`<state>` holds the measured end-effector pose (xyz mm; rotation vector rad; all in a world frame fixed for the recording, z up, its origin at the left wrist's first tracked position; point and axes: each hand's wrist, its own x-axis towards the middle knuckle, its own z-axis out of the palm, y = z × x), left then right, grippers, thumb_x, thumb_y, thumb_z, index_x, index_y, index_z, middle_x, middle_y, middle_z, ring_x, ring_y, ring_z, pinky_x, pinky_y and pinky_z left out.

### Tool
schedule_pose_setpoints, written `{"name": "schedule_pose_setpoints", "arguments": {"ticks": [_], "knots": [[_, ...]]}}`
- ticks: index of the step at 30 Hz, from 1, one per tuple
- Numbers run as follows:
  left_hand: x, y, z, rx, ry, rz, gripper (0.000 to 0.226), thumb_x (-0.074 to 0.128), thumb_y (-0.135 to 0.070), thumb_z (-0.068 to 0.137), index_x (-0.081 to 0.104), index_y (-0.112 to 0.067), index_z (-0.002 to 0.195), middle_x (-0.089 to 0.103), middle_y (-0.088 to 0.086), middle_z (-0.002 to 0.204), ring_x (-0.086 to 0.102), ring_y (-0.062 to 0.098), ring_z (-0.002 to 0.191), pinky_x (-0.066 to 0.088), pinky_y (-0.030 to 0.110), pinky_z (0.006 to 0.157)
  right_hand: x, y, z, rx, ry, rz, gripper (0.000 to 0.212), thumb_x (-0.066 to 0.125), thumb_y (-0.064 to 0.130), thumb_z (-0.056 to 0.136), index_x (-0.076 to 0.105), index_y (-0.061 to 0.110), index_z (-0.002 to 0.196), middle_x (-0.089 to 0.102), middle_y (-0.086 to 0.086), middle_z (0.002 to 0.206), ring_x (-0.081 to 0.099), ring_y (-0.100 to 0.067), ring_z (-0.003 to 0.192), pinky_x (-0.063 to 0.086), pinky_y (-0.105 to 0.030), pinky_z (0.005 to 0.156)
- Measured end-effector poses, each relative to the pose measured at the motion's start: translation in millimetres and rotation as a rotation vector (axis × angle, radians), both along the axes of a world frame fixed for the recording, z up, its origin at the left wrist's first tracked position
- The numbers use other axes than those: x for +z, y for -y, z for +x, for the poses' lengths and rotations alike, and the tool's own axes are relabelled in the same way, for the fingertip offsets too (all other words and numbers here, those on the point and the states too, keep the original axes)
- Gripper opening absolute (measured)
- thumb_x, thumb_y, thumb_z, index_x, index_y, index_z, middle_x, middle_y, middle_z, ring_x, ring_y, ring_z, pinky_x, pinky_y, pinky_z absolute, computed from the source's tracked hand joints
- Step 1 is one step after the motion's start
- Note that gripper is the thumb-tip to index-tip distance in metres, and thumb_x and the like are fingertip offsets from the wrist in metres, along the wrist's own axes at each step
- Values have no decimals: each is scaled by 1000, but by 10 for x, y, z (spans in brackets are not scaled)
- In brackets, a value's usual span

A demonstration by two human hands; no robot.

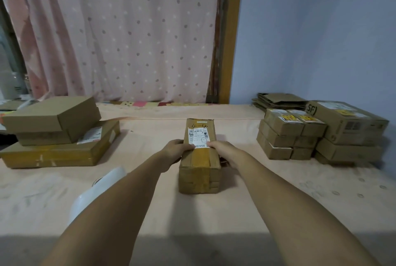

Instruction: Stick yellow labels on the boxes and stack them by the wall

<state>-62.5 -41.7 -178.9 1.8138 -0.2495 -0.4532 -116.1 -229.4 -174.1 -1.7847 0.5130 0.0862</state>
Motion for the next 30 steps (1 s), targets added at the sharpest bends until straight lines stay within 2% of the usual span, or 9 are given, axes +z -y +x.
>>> {"name": "schedule_pose_setpoints", "arguments": {"ticks": [2, 5, 8, 11, 15, 18, 21, 26, 30], "knots": [[26, -33, 23, 43, 208, 272, 64, 68, -56, 88, 60, -10, 133, 66, 2, 121, 64, 20, 104, 54, 32, 82, 50, 15, 54, -56, 26, -65, 39, 67, 34, 90, 66, 18, 125, 71, -3, 110, 66, -19, 94, 53, -32, 76], [142, -241, 13, 68, 488, 575, 62, 61, -64, 89, 69, -6, 112, 71, 6, 108, 64, 25, 99, 50, 37, 75, 219, -54, 163, -124, 69, -368, 46, 71, 26, 76, 65, 10, 119, 69, -8, 113, 66, -22, 93, 44, -28, 61], [263, -662, 13, 93, 588, 784, 53, 59, -51, 95, 70, 1, 92, 71, 14, 91, 66, 30, 89, 49, 35, 68, 359, -332, 293, -119, 192, -673, 43, 68, 29, 83, 60, 14, 122, 63, -7, 122, 61, -28, 111, 53, -36, 83], [259, -1191, 30, 148, 562, 977, 43, 61, -46, 95, 65, -5, 81, 66, 12, 87, 61, 30, 82, 43, 31, 64, 415, -779, 330, 11, 387, -808, 31, 62, 28, 93, 61, 19, 122, 58, -1, 128, 52, -25, 120, 48, -37, 97], [115, -1730, -63, 222, 542, 1115, 41, 68, -53, 86, 66, -12, 90, 66, 6, 98, 61, 26, 86, 49, 31, 67, 382, -1388, 378, 266, 460, -754, 24, 59, 29, 90, 64, 21, 112, 64, 0, 122, 57, -25, 114, 50, -38, 93], [-12, -1932, -193, 228, 525, 1144, 45, 70, -60, 82, 61, -16, 84, 63, 1, 86, 61, 24, 81, 45, 30, 62, 280, -1776, 392, 435, 347, -740, 25, 57, 37, 89, 60, 21, 108, 64, -3, 114, 59, -27, 103, 52, -39, 86], [-113, -2059, -248, 186, 528, 1132, 43, 75, -59, 76, 58, -20, 75, 67, -2, 79, 63, 19, 75, 44, 29, 57, 114, -2072, 383, 571, 182, -698, 34, 58, 45, 93, 61, 13, 105, 67, -8, 106, 67, -29, 93, 57, -40, 87], [-138, -2144, -279, 137, 607, 1184, 60, 83, -59, 65, 60, -22, 106, 56, -1, 110, 53, 24, 104, 42, 33, 73, -167, -2287, 397, 646, -62, -554, 52, 59, 49, 91, 58, 8, 122, 68, -14, 112, 72, -30, 90, 59, -48, 92], [-154, -2113, -288, 110, 519, 1167, 49, 87, -48, 67, 69, -16, 100, 67, 2, 97, 61, 23, 88, 47, 32, 65, -287, -2251, 331, 666, -174, -421, 43, 61, 46, 94, 56, 8, 113, 63, -8, 103, 60, -25, 65, 55, -37, 70]]}}
